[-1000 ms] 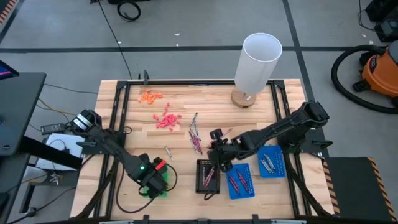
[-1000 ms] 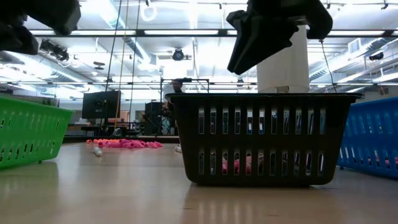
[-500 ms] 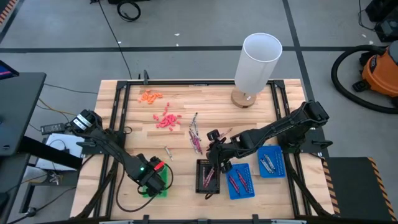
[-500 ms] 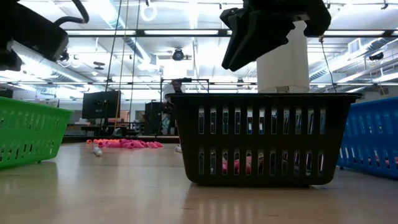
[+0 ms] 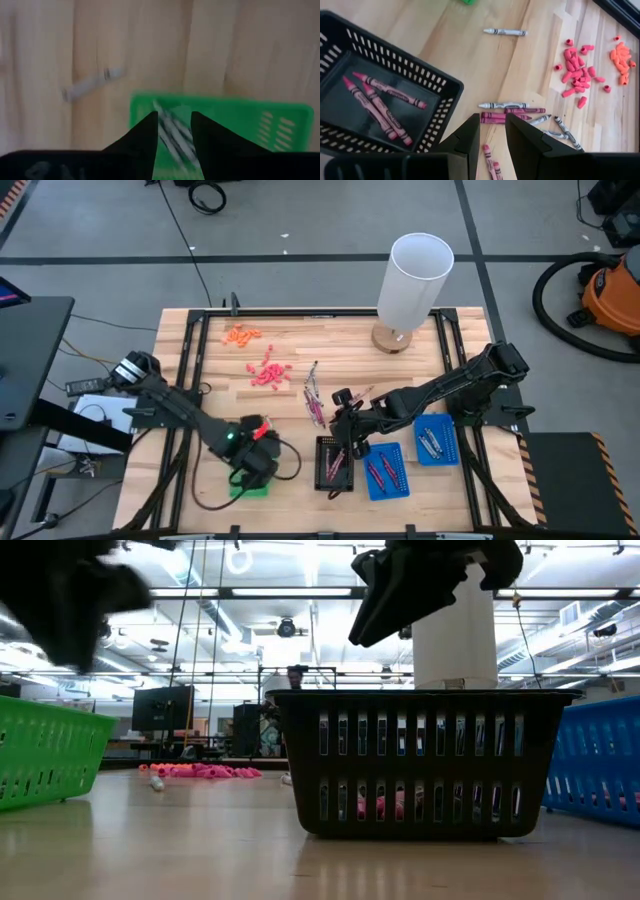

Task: Sort crayons
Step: Put the white crayon into the green bin

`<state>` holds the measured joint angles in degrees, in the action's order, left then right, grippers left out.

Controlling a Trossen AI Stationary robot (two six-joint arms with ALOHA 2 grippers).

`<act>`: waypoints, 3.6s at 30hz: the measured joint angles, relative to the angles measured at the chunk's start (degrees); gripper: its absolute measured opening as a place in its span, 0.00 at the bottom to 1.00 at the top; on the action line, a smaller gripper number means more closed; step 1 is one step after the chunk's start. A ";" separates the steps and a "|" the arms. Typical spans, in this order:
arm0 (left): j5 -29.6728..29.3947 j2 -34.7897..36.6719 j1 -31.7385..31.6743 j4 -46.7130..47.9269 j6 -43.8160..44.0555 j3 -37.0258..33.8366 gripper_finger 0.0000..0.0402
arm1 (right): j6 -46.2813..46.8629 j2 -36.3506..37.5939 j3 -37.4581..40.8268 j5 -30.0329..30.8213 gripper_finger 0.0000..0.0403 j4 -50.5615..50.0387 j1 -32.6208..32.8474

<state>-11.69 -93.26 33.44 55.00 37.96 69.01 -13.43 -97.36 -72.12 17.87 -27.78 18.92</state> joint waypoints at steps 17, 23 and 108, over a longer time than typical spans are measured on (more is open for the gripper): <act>1.66 -0.07 -16.27 -10.53 -51.00 -9.30 0.32 | 4.33 0.00 0.00 -0.02 0.25 1.15 0.06; 2.32 -0.11 -19.88 -12.50 -60.66 -13.66 0.29 | 6.22 0.00 0.00 -0.02 0.25 1.14 0.44; -10.48 -4.76 -12.77 -1.92 -50.42 -2.96 0.03 | -3.84 0.00 0.00 0.00 0.25 5.52 -0.27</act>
<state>-22.17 -98.02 20.67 53.08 -12.46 66.04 -17.27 -97.36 -72.12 17.87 -22.26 18.66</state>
